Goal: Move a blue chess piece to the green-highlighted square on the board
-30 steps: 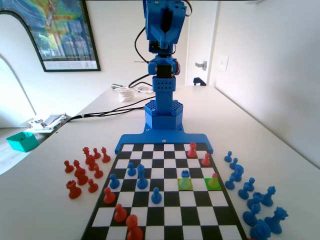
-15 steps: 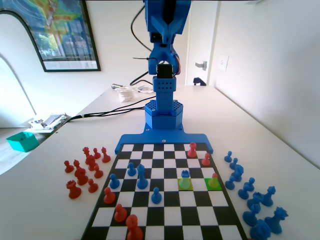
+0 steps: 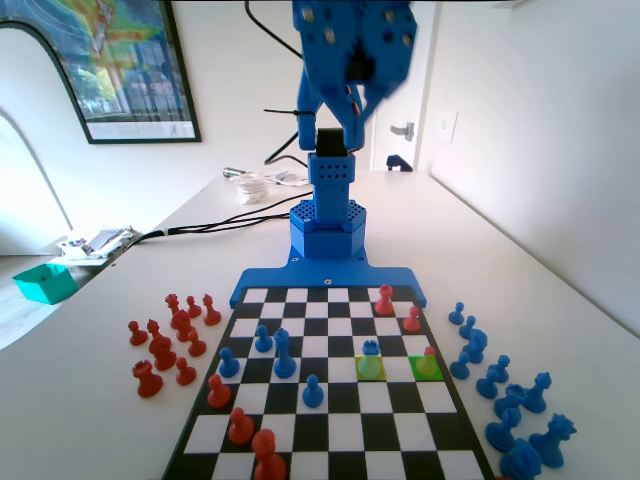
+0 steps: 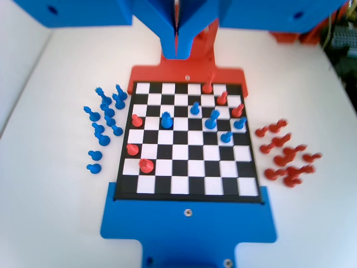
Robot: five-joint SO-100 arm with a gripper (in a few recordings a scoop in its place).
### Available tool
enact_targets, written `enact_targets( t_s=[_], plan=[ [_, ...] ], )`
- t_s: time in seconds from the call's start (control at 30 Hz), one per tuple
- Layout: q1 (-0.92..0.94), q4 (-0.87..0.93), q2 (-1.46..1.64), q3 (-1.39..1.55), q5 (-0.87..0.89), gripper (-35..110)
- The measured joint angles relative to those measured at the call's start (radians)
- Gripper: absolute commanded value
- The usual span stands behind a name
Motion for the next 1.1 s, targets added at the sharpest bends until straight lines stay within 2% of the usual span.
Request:
enact_targets(
  t_s=[0.63,0.83,1.1],
  plan=[
    [-0.196,-0.417,-0.305,0.178,0.356,3],
    [-0.236,-0.535,-0.448,0.184,0.414,8],
    [-0.259,-0.607,-0.569,0.153,0.414,15]
  ],
)
